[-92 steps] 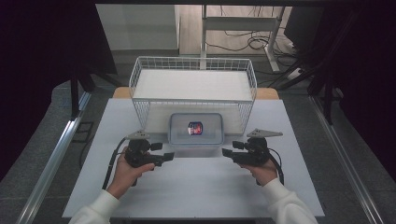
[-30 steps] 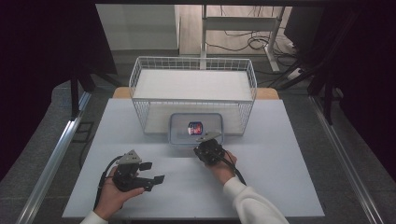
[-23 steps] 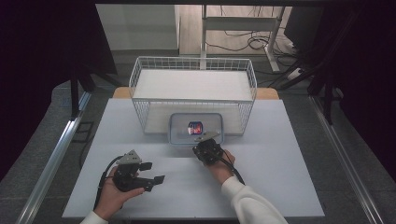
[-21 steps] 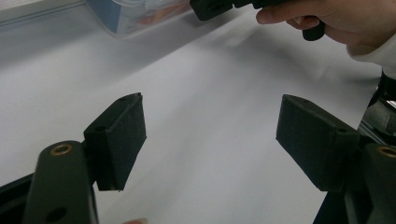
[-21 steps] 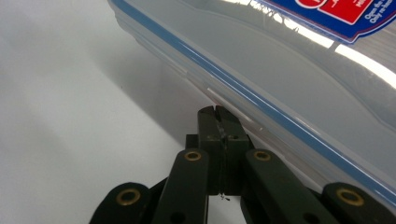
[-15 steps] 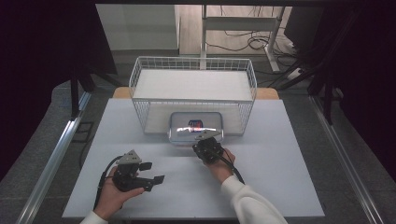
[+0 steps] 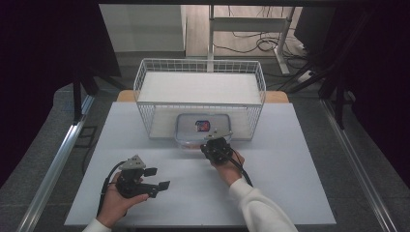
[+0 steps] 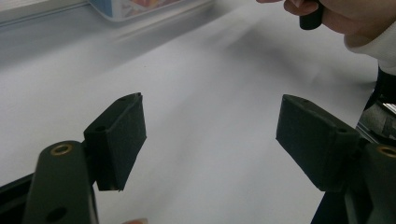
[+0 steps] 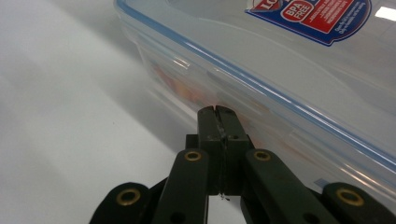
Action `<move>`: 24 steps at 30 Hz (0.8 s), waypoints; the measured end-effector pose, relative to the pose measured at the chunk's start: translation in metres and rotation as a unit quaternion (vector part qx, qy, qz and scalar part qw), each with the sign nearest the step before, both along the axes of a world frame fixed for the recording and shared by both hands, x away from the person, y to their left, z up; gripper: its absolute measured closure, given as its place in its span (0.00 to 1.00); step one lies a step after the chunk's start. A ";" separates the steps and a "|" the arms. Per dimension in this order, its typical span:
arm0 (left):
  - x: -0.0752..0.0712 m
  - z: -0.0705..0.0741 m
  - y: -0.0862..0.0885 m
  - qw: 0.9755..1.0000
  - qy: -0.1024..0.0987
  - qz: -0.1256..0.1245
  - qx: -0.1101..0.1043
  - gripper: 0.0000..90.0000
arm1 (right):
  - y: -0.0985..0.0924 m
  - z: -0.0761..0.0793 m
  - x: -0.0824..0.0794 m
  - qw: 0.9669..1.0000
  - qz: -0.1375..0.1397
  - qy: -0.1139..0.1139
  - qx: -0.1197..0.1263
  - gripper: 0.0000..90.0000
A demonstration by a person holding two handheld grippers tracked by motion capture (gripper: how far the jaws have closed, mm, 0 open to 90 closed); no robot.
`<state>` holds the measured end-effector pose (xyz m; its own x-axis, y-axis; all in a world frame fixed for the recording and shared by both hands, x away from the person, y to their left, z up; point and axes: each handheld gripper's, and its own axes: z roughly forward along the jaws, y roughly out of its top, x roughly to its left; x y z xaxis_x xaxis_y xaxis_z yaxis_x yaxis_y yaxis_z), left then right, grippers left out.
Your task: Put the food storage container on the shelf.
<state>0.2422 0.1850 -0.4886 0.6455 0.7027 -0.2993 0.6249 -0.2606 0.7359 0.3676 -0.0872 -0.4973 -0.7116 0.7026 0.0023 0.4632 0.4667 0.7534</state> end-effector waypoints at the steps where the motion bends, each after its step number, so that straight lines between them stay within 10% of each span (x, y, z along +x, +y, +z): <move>1: 0.000 0.000 0.000 1.000 0.000 0.000 0.000 0.26 | 0.000 0.000 0.000 1.000 0.000 0.000 0.000 0.99; 24: 0.003 0.000 0.005 1.000 0.001 0.005 -0.007 0.26 | 0.008 -0.001 0.034 0.999 -0.040 -0.002 0.004 0.99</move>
